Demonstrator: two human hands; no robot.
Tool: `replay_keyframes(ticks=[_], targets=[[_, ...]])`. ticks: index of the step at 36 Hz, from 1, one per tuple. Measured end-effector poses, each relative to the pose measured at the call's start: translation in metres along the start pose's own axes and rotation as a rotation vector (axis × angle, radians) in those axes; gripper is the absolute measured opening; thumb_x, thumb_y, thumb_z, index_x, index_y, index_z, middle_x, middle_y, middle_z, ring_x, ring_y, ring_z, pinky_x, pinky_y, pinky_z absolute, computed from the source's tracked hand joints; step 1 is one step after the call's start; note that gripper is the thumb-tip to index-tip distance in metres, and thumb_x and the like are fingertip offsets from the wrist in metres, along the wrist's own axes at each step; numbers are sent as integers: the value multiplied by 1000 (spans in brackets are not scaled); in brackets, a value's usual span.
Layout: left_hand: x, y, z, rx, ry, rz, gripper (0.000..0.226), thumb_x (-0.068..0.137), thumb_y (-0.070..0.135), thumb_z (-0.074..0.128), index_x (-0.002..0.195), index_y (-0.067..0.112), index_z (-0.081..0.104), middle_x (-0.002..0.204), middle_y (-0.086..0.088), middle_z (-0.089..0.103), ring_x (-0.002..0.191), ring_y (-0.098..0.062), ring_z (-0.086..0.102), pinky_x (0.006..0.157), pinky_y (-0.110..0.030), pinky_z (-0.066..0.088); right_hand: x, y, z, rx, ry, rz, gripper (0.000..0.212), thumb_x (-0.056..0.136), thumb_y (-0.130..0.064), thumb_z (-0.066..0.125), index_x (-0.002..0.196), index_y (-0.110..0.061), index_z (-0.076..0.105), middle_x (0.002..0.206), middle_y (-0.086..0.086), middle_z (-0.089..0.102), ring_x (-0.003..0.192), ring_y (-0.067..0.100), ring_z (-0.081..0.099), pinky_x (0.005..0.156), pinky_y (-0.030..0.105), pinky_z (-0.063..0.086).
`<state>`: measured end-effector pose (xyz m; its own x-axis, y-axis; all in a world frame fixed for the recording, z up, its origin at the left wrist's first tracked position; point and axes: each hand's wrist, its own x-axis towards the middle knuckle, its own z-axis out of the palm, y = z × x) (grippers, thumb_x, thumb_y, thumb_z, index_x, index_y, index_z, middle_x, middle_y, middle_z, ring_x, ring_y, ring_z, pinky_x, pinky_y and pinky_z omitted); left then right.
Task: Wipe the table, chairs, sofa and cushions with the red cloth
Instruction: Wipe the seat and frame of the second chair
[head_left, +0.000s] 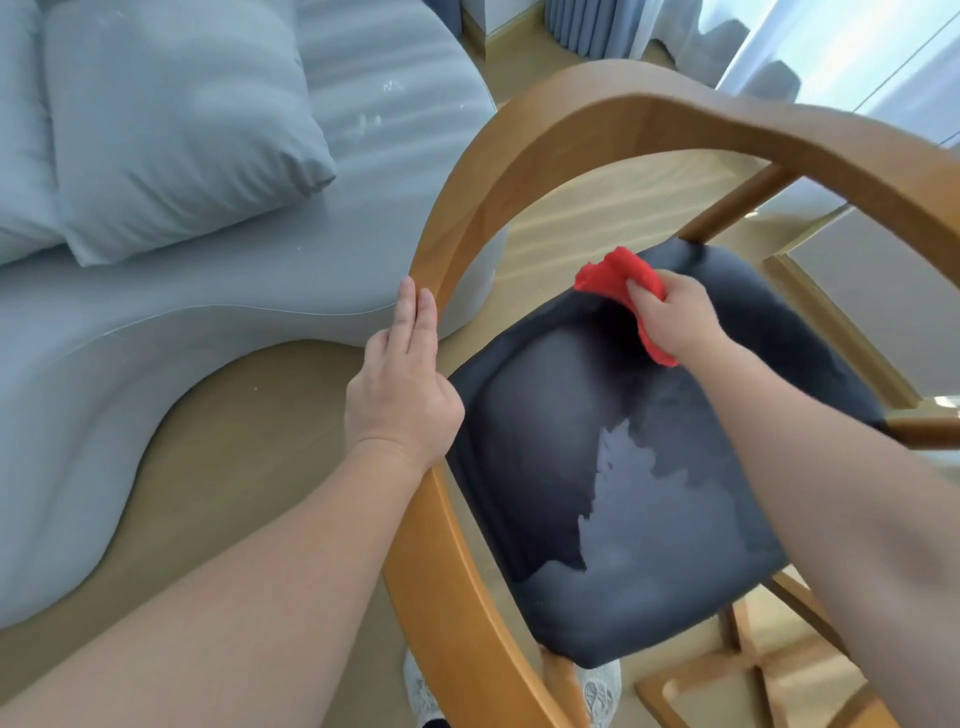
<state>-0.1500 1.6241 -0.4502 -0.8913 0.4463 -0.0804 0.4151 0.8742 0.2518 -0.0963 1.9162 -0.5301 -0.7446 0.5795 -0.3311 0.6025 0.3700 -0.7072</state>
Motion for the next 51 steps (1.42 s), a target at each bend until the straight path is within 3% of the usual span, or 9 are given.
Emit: replay_keyframes(ticks=[6,18,23,26,32,38,43,46,51], targets=[[1,-2,0,20,0,2,72,87,14,41,152,22,10,160,7,2,115,-18,43,71,-25,37,-34,51,53,-333,-153,-151,29,95,-17,54,120,-11,66,135,9,57,131,30,46,110,38,29],[2,-1,-2,43,-10,0,72,84,12,40,151,20,14,160,5,6,114,-23,44,75,-35,44,-234,114,97,-347,-421,-454,25,78,-3,68,101,-11,73,131,2,61,127,30,52,106,58,35],[3,-3,0,72,-11,5,71,84,13,41,150,19,16,160,3,8,111,-25,46,73,-34,44,-260,119,94,-328,-477,-418,26,80,-8,62,103,-14,73,132,-3,60,130,25,50,110,56,32],[5,-3,2,89,-6,8,69,86,14,42,150,18,17,159,1,10,117,-26,45,82,-36,48,-274,124,86,-335,-622,-339,36,88,-20,50,120,-21,66,142,-11,50,140,11,34,120,36,10],[-9,-1,-1,109,-37,77,60,91,18,33,150,14,23,159,-1,16,144,-22,15,114,-39,22,-273,105,49,-142,-613,-318,33,91,-16,51,115,-31,67,117,-23,65,114,-1,55,103,9,28],[-85,11,3,65,-94,88,60,88,17,28,147,9,30,156,-5,23,145,-19,12,119,-31,1,-241,65,39,-61,-451,-336,32,97,-20,51,120,-38,64,116,-28,64,122,-3,51,100,19,40],[-115,21,2,52,-95,283,50,78,20,29,108,10,68,114,-5,67,114,-25,57,115,-37,14,-211,34,73,-287,-464,-647,24,84,-9,60,105,-10,72,122,5,67,117,25,58,103,41,42],[-108,19,-1,38,-78,317,38,75,21,30,80,15,67,79,1,66,83,-21,60,114,-39,20,-213,40,107,-472,-651,-669,32,92,-23,51,120,-17,66,142,-1,51,136,23,38,115,40,21],[-110,18,2,29,-77,395,32,74,19,32,65,14,63,62,1,58,68,-23,54,113,-42,23,-237,78,134,-666,-764,-715,34,94,-27,46,123,-23,62,154,-7,34,148,20,11,117,45,-11]])
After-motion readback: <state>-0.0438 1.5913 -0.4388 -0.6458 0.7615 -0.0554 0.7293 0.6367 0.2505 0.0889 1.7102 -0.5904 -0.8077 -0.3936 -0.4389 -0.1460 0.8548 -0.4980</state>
